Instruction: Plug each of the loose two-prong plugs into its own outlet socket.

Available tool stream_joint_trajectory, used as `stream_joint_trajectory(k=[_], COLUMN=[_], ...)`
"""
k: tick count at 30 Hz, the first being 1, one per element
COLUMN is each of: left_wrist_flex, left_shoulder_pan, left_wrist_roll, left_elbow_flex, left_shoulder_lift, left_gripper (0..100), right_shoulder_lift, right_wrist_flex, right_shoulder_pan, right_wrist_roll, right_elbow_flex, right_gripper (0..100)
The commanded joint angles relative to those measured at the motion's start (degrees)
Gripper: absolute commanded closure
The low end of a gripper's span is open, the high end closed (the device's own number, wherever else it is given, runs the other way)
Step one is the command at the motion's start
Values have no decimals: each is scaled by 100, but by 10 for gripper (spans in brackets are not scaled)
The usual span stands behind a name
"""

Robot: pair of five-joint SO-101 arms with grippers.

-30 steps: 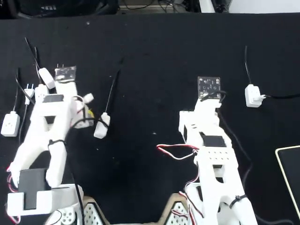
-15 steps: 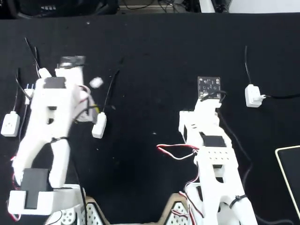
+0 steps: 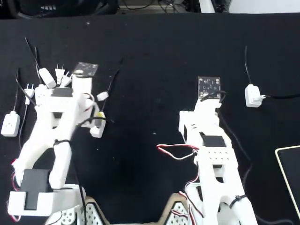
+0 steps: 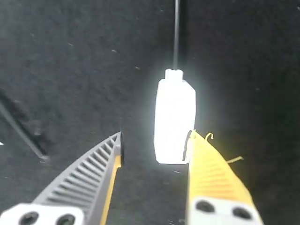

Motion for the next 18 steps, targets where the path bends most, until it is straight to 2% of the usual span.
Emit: stream_joint_trajectory(k=[1, 7, 18], left_wrist_flex=[-167, -167, -440], left_shoulder_pan=[-593, -998, -1068], left_wrist_roll=[-457, -492, -510], left_elbow_flex=[-48, -268, -233], left_shoulder_lift=[-79, -79, -18], left_gripper=[780, 780, 780], right_shoulder_lift=[4, 13, 22], right_wrist_flex=[-105, -105, -105], right_shoulder_pan=[-53, -53, -44], right_wrist_roll=[-26, -26, -26], right_elbow_flex=[-198, -198, -198], right_gripper=[966, 966, 966])
